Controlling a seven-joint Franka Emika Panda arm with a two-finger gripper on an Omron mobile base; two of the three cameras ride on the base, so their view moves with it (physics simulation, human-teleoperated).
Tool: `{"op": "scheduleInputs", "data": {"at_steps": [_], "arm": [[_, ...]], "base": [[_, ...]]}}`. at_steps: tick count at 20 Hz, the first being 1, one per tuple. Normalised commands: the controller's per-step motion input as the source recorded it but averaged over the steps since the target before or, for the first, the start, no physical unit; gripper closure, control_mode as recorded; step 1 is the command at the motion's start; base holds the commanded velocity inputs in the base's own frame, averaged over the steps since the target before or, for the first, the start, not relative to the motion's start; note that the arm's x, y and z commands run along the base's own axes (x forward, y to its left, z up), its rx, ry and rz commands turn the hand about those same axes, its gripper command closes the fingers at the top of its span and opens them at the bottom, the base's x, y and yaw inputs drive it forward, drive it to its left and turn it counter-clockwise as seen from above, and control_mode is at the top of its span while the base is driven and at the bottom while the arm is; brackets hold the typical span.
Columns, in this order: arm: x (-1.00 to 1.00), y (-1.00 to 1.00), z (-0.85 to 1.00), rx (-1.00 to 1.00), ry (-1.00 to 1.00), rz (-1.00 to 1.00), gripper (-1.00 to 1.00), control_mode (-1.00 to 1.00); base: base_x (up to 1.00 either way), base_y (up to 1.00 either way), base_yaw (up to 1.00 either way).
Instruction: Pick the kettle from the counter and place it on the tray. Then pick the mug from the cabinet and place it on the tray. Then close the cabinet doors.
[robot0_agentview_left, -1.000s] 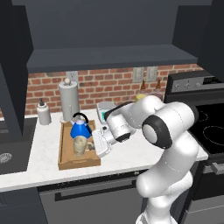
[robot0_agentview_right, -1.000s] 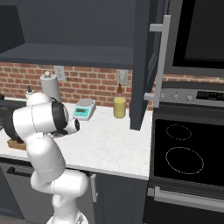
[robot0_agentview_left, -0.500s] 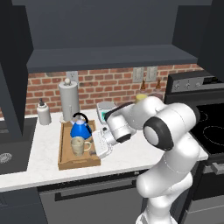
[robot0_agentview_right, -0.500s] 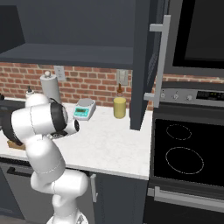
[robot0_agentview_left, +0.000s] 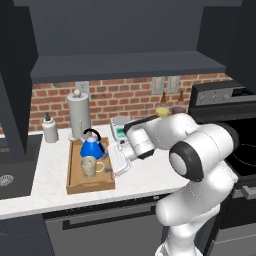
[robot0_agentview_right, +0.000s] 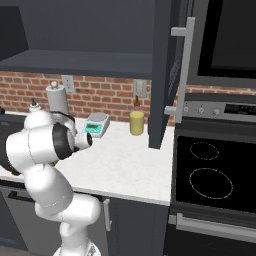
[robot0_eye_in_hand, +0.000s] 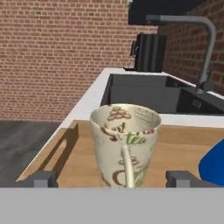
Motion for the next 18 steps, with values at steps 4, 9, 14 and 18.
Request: {"op": "scheduleInputs", "data": {"at_steps": [4,9,14,18], "arm": [[-0.16,-0.36,0.64,0.01,0.00,-0.07,-1.00,-1.00],[-0.42,-0.52,0.58,0.09,0.00,-0.12,-1.00,-1.00],[-0.48,-0.56,0.68,0.14,0.00,-0.15,-1.00,-1.00],[-0.42,-0.62,0.57,0.13,0.00,-0.16,-1.00,-1.00]], "base": [[0.00,0.00,0.00],[0.00,0.00,0.00],[0.00,0.00,0.00],[0.00,0.00,0.00]]}}
